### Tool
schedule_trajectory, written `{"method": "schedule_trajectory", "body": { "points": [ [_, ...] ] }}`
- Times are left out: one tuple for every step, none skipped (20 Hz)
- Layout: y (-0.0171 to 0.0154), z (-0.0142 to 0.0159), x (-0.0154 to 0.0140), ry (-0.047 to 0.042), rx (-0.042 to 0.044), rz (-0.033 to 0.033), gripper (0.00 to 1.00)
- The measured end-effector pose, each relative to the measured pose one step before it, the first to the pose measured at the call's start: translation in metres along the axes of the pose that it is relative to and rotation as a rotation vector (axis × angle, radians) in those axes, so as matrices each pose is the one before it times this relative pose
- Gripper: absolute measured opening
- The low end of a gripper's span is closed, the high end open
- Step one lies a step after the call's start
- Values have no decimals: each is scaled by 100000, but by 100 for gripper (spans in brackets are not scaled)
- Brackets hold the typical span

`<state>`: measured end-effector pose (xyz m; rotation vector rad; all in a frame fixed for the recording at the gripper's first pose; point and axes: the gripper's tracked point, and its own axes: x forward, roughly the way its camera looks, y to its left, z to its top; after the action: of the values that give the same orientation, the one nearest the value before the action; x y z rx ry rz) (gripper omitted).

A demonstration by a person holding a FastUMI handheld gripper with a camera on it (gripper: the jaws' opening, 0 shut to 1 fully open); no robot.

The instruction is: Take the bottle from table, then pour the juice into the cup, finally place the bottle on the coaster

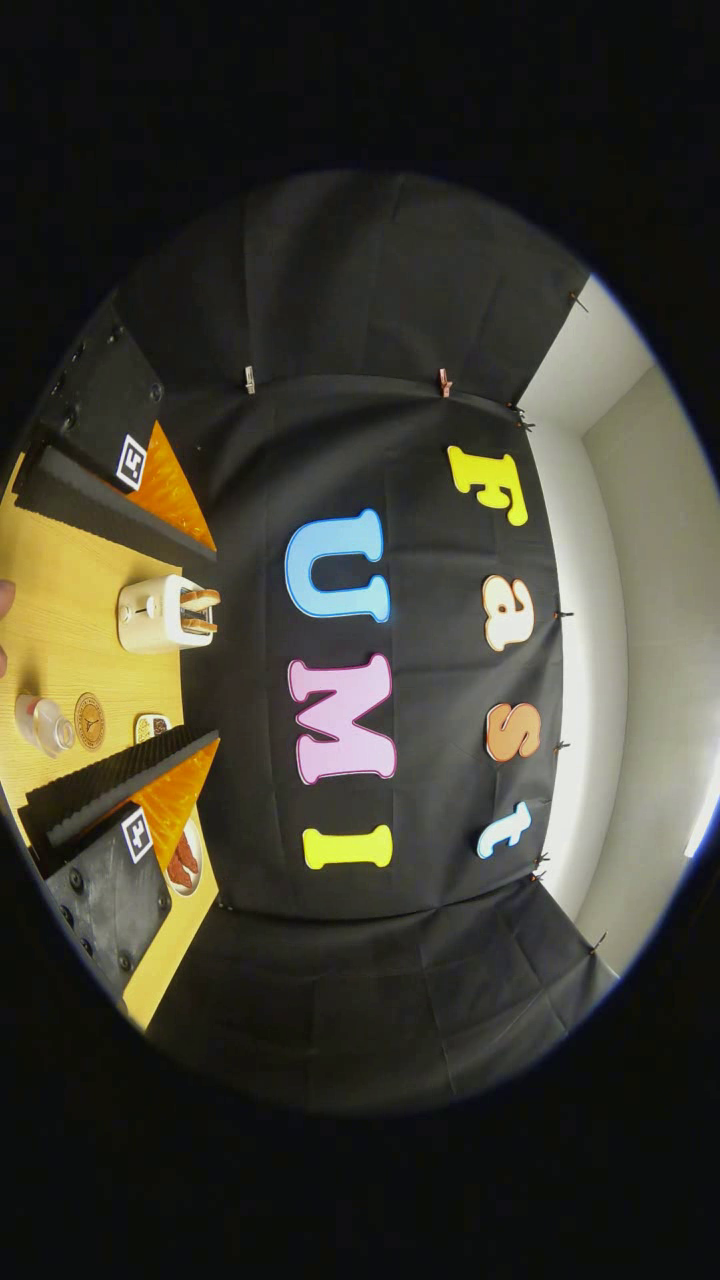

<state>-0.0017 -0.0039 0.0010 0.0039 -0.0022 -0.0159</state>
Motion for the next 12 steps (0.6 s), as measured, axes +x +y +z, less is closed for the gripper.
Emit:
{"method": "schedule_trajectory", "body": {
  "points": [
    [-67,-28,-91,-76,205,-133,98],
    [-162,-16,126,-106,206,-182,98],
    [-204,54,-16,-196,177,-363,98],
    [-98,106,2,-362,88,-359,98],
    [-187,19,72,-350,-212,-452,98],
    [-176,239,-150,-965,-736,-296,98],
    [-130,141,-119,-1150,-1075,-255,98],
    [-183,9,-39,-892,-1483,-553,98],
    [-165,-63,99,-993,-1875,-344,98],
    [-127,-236,-75,-1265,-2208,-283,98],
    [-113,-336,-133,-1046,-1842,-241,98],
    [83,-722,-73,-563,-860,417,98]
  ]
}}
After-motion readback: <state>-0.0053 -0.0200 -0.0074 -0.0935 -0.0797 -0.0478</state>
